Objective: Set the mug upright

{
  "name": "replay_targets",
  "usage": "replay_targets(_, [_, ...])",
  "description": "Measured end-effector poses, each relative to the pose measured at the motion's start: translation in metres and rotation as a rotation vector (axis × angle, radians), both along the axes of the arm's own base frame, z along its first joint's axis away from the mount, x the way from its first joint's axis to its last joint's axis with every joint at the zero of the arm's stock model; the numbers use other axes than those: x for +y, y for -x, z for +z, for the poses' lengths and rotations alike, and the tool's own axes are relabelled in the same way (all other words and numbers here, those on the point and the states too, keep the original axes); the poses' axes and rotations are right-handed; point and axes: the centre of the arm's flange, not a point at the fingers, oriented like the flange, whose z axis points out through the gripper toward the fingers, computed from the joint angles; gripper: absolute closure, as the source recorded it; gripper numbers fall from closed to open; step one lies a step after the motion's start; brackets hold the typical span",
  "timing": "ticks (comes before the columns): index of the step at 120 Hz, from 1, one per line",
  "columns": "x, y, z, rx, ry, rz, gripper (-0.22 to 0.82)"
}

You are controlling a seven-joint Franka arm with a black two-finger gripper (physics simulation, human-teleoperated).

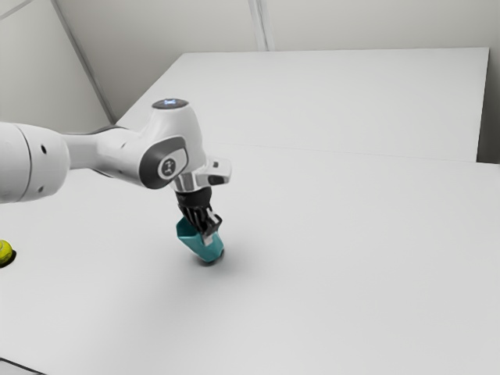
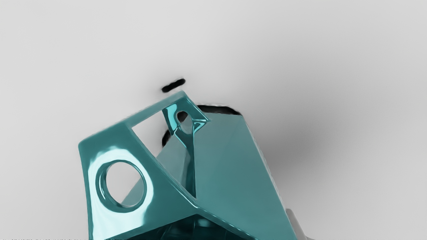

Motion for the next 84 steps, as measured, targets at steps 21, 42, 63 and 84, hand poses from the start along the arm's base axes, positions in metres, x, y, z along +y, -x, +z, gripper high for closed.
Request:
replay_targets(21, [0.005,0.001,-0.005,0.021,-0.003,0.03,0.78])
replay_targets(42, [0.004,0.002,-0.009,0.034,-0.005,0.043,0.75])
replay_targets(63, [0.002,0.003,-0.008,0.034,-0.007,0.052,0.4])
replay_targets(84, [-0.006,0.006,0.014,-0.011,-0.033,0.045,0.18])
